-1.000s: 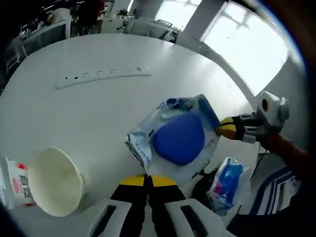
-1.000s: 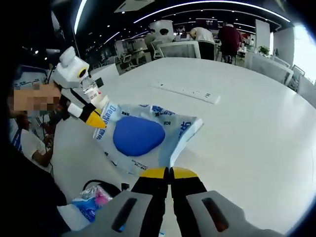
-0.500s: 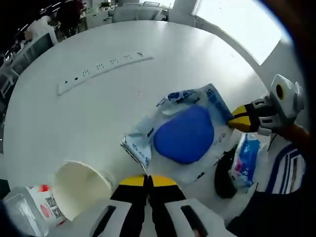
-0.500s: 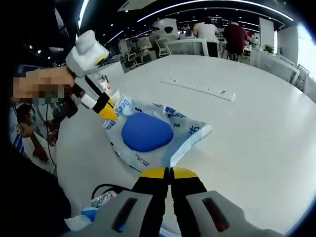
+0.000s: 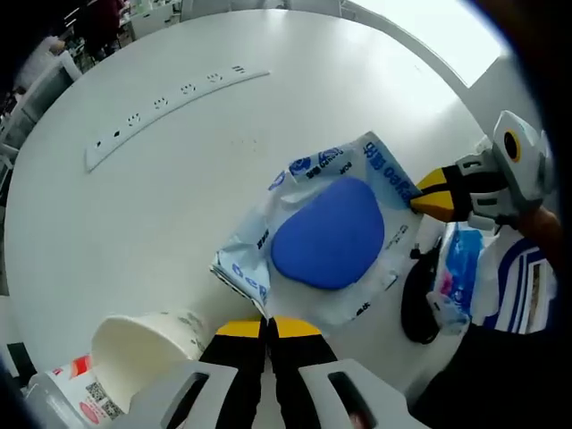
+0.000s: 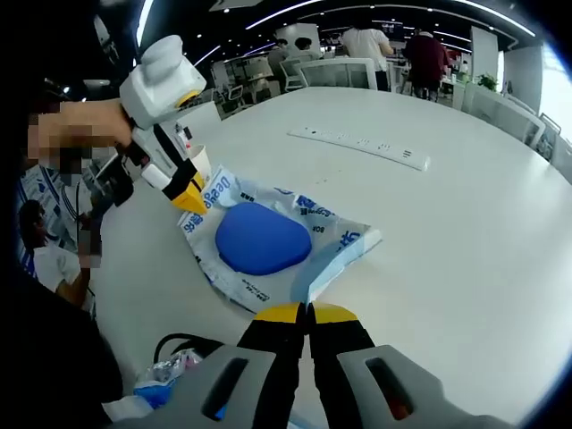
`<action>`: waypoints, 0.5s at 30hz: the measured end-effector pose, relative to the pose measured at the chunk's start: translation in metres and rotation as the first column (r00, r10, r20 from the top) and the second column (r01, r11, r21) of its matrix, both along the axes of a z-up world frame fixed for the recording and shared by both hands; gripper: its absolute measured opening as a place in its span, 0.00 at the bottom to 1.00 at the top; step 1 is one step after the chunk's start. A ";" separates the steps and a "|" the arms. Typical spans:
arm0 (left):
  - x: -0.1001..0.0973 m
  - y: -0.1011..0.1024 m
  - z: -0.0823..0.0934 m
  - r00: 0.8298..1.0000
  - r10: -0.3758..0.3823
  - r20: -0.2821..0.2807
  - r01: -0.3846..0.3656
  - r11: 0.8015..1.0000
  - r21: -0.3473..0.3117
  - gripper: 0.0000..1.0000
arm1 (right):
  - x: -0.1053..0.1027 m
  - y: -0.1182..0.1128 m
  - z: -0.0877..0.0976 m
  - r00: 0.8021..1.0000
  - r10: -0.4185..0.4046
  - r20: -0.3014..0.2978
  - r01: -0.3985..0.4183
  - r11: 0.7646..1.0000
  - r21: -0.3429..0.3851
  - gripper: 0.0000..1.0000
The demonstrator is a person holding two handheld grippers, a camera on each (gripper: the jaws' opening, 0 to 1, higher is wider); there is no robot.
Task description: Arrange the tabletop items into an orderly group along one side of the table until the central work area is clear of visible clutter.
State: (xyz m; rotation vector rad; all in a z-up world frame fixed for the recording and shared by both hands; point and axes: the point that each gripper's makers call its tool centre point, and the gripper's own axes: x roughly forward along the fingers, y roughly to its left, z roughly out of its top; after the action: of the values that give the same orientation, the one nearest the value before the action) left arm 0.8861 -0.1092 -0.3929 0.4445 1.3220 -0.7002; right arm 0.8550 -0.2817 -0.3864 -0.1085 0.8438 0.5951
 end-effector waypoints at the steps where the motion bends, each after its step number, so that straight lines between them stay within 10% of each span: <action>1: 0.001 0.000 0.000 1.000 -0.002 -0.005 0.002 1.000 0.002 0.00 | 0.001 0.000 0.000 1.000 -0.003 -0.004 0.003 1.000 0.001 0.00; 15: 0.006 0.004 0.006 1.000 0.012 -0.020 -0.012 1.000 -0.005 0.00 | 0.012 0.003 -0.001 1.000 -0.027 0.006 0.027 1.000 -0.004 0.00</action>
State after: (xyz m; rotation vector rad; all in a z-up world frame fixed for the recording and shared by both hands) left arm 0.8925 -0.1057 -0.3870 0.4261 1.3405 -0.6990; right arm 0.8667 -0.2787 -0.3873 -0.1020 0.8389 0.5674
